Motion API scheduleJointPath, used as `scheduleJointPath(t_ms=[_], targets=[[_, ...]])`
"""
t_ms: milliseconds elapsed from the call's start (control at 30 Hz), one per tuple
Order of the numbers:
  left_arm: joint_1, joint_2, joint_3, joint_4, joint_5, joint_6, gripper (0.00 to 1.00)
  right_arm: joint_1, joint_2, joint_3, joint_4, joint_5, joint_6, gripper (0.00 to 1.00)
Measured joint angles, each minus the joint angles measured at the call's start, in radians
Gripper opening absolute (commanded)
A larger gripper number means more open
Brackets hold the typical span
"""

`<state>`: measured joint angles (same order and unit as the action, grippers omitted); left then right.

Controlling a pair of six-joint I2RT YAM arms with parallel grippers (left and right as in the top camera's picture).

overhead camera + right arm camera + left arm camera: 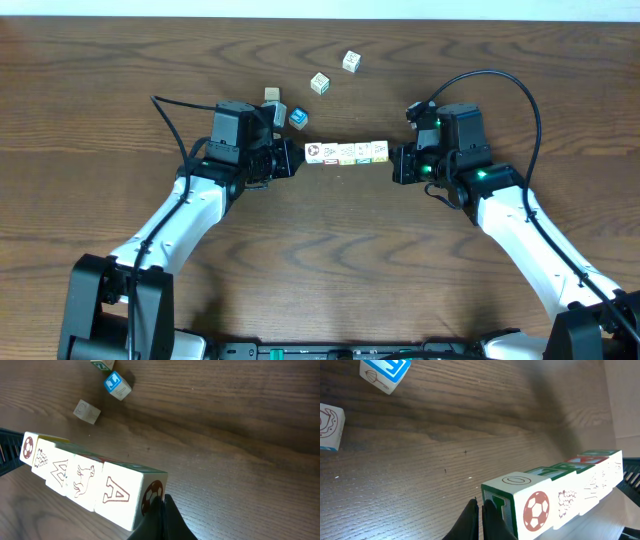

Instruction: Lift 5 blocks

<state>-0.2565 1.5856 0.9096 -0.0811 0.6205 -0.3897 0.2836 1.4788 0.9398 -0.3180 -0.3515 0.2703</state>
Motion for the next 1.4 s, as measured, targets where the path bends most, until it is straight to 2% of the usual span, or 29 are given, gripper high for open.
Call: scheduleJointPath(t_ms=[1400], targets=[[0.0, -0.03, 0.0, 0.002, 0.001, -0.004, 0.07, 0.0, 0.0, 0.0, -0.009, 0.006, 0.0, 0.01]])
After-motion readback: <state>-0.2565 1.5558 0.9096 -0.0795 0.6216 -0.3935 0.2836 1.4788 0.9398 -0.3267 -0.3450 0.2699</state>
